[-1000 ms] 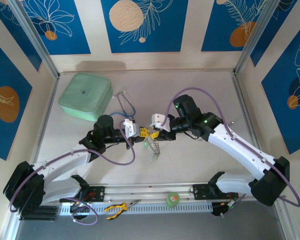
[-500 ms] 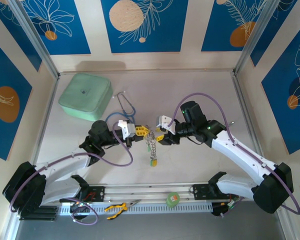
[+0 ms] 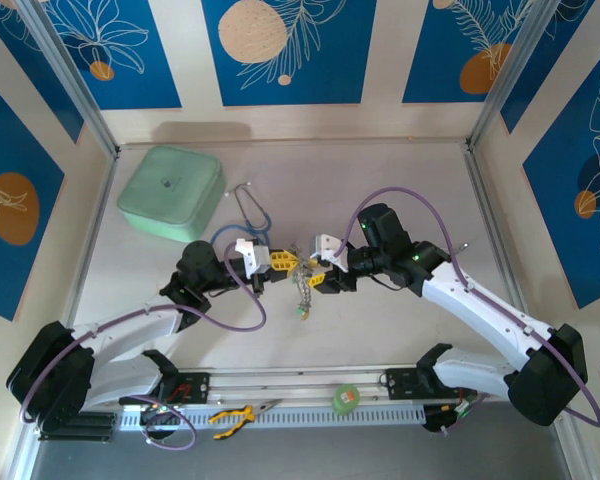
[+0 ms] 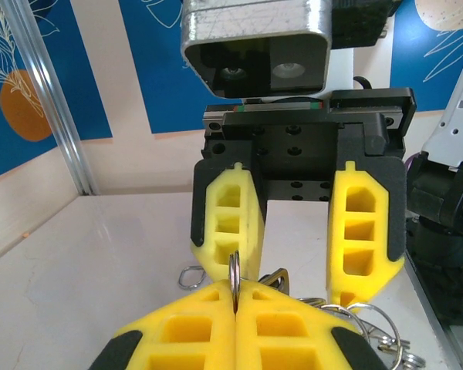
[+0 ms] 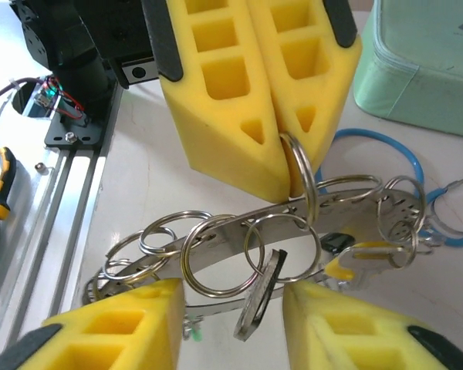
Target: Put the keys on the keyring
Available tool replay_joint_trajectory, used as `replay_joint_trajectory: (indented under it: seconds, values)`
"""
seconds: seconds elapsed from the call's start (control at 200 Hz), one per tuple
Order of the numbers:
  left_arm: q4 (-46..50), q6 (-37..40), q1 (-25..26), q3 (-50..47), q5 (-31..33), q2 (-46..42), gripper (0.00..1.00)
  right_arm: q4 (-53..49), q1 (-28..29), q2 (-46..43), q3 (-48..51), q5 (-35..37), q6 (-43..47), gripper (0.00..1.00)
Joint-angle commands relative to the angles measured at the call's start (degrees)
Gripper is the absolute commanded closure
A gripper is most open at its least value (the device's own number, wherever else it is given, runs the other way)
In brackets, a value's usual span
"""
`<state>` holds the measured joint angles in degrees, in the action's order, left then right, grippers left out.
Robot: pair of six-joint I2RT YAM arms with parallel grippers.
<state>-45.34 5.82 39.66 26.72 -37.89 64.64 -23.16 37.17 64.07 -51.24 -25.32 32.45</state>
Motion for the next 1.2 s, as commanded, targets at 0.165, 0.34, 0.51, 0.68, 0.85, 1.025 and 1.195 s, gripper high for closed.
replay_joint_trajectory:
  seconds: [0.165, 0.34, 0.51, 0.68, 0.85, 1.025, 1.195]
  values:
    - [-5.46, -2.19, 0.28, 0.74, -3.48, 0.30, 1.00, 0.63, 0.27, 0.78, -0.80, 1.33, -0.45, 0.89]
    - [-5.50, -3.44, 0.33, 2.84, -6.50, 1.15, 1.00, -3.13, 1.58, 3.60, -3.56, -1.10, 0.77, 0.97]
    - [-5.84, -3.63, 0.33, 3.16, -6.91, 1.54, 1.00, -5.68, 2.47, 5.49, -5.51, -1.31, 2.10, 0.99]
    - [-5.23, -3.34, 0.25, 3.18, -7.46, 1.61, 1.00, -6.49, 2.38, 5.66, -6.30, -1.66, 2.75, 1.00]
    - [-6.07, -3.45, 0.33, 3.33, -7.33, 1.91, 1.00, -11.19, 2.91, 7.87, -8.53, -4.04, 4.00, 1.00]
    - [-3.25, -2.01, 0.33, 3.51, -7.99, 1.55, 1.00, -8.39, 2.06, 5.82, -7.89, 0.86, 3.29, 1.00]
    - [6.11, 4.32, 0.33, 3.45, -5.99, -0.17, 1.00, -3.40, -1.33, -0.27, -6.03, 4.79, 1.92, 1.00]
